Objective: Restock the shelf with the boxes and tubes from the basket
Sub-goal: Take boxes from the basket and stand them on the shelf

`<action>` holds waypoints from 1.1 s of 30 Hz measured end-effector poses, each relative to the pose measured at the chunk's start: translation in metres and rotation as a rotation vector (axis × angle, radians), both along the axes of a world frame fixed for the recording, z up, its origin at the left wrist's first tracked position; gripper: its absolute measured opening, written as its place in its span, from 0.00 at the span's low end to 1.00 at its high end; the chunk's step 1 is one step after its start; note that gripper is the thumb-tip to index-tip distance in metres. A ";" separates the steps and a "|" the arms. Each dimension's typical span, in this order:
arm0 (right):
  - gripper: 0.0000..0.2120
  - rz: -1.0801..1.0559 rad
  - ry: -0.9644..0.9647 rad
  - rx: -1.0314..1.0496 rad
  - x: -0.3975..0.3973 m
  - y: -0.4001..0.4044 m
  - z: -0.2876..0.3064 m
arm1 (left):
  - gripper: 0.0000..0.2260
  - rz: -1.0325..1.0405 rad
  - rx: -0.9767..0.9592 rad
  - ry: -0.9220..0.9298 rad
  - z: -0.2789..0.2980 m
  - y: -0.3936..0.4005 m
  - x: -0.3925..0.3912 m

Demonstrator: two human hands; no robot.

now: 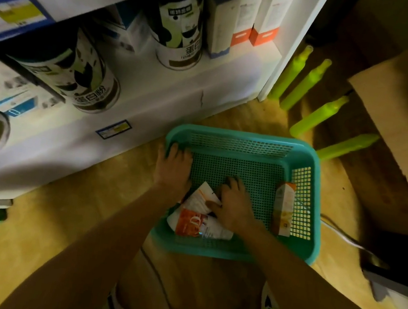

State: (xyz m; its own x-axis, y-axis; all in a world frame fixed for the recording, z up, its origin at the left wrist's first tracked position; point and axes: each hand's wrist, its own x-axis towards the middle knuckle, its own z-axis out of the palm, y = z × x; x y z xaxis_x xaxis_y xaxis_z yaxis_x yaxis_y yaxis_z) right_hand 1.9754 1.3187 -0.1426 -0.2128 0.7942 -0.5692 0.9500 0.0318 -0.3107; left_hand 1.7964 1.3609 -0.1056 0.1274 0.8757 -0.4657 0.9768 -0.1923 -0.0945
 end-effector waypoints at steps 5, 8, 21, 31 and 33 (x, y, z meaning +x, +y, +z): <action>0.16 -0.040 0.128 0.081 -0.001 0.008 0.005 | 0.35 0.120 0.038 -0.094 -0.001 -0.007 0.006; 0.12 -0.168 0.227 0.039 -0.004 0.010 0.015 | 0.32 0.141 0.072 -0.129 0.005 -0.008 0.006; 0.04 -0.261 0.209 0.169 0.007 0.020 0.098 | 0.28 0.480 0.094 -0.462 0.068 -0.014 -0.023; 0.08 -0.173 0.162 0.337 -0.005 0.019 0.198 | 0.22 0.427 0.310 -0.475 0.169 -0.033 -0.047; 0.07 -0.167 0.185 0.370 -0.012 0.017 0.221 | 0.24 0.437 0.368 -0.477 0.193 -0.037 -0.053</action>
